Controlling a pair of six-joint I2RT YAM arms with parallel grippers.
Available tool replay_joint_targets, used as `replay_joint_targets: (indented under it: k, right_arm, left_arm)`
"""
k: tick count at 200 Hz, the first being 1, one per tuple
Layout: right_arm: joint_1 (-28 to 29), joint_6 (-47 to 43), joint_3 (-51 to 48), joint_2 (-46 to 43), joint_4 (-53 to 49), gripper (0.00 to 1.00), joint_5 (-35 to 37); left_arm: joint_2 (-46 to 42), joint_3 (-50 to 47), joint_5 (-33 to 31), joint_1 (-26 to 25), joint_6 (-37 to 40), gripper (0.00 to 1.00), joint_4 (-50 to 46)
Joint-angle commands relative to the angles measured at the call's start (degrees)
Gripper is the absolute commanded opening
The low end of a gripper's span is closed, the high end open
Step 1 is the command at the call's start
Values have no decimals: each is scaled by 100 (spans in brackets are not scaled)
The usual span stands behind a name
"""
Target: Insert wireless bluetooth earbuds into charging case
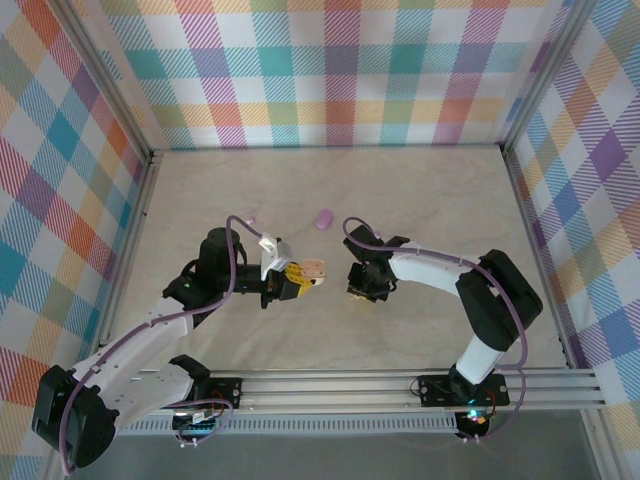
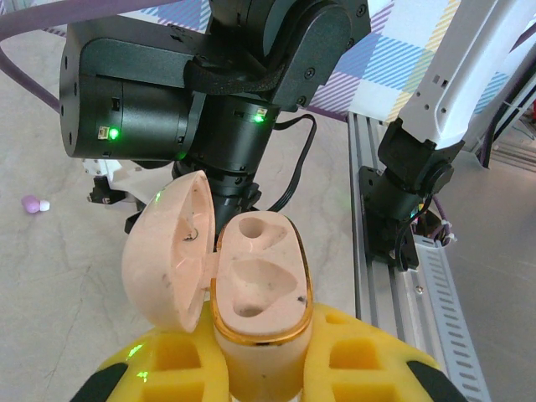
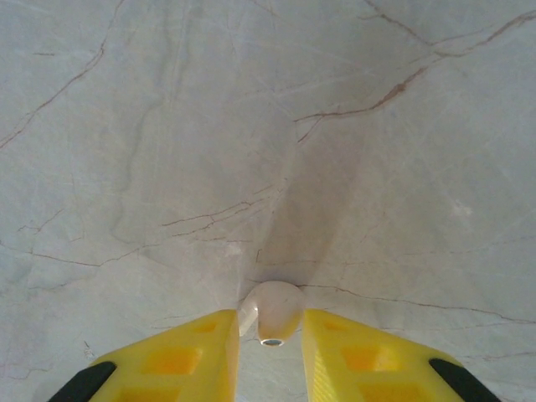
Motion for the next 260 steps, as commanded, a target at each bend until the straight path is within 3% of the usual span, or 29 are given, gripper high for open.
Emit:
replay_joint_targets:
  k: [1, 33, 81, 138, 210, 260]
  right_arm:
    - [30, -140, 112, 149, -194, 27, 0]
    - [30, -295, 197, 276, -274, 24, 52]
    - [30, -457, 262, 147, -418, 10, 249]
    - [39, -1225, 278, -424, -306, 6, 416]
    - [45, -2835, -57, -2193, 538, 0, 724]
    - [199, -3710, -491, -3528, 1536, 0, 323]
  left_arm:
    - [-114, -26, 174, 69, 134, 0, -29]
    - [-147, -34, 174, 69, 130, 0, -48]
    - [-169, -34, 171, 69, 131, 0, -66]
    - [-200, -26, 152, 69, 113, 0, -54]
    - [-314, -160, 62, 69, -153, 0, 444]
    - [-372, -245, 106, 64, -309, 0, 952]
